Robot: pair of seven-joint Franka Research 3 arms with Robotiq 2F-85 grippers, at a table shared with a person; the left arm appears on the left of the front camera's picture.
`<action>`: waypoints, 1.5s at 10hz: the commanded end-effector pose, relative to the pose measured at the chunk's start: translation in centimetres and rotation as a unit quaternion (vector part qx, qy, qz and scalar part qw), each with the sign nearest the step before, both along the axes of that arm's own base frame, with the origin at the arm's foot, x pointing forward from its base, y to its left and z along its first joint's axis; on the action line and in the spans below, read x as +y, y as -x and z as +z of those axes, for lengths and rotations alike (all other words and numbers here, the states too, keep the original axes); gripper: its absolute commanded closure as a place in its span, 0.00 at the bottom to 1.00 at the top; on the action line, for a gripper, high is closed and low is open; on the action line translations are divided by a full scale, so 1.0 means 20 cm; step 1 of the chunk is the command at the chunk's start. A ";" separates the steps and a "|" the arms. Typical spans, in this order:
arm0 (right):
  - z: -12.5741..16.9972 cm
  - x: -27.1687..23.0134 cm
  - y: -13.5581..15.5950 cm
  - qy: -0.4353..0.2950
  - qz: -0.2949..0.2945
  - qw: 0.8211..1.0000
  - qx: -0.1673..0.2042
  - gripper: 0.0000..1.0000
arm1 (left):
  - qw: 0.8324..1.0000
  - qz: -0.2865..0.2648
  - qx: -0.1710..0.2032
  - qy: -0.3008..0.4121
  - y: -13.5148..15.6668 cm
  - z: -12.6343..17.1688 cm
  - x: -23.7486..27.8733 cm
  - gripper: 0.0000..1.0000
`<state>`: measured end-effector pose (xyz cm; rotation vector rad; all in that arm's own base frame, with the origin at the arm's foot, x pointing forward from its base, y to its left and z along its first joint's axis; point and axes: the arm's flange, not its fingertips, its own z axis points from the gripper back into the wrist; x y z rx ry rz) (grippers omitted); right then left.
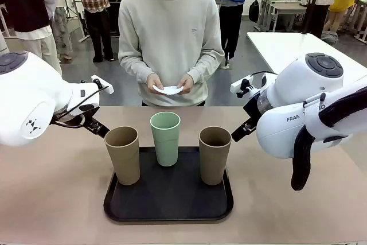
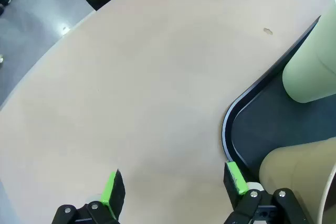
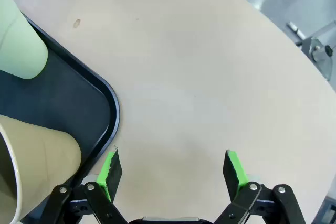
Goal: Place coasters on the table and set cups on them.
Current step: Pick up one Reusable plastic cup and place it on a coaster set by the human.
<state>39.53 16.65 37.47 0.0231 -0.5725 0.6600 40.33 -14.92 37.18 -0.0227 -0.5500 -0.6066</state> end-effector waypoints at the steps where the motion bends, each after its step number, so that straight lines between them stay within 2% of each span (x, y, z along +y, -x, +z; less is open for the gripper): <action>1: 0.00 0.00 0.00 0.000 0.000 1.000 0.000 0.00 | 1.000 0.000 0.000 0.000 0.00 0.00 0.00 0.00; 13: 0.00 0.00 0.00 0.000 0.000 1.000 0.000 0.00 | 1.000 0.000 0.000 0.000 0.00 0.00 0.00 0.00; 14: 0.00 0.00 0.00 0.000 0.000 1.000 0.000 0.00 | 0.997 0.012 -0.050 -0.063 -0.05 0.08 0.09 0.00; 15: 0.09 -0.09 -0.02 -0.041 0.001 0.999 0.013 0.00 | 0.996 0.046 -0.055 -0.050 -0.12 0.17 0.26 0.00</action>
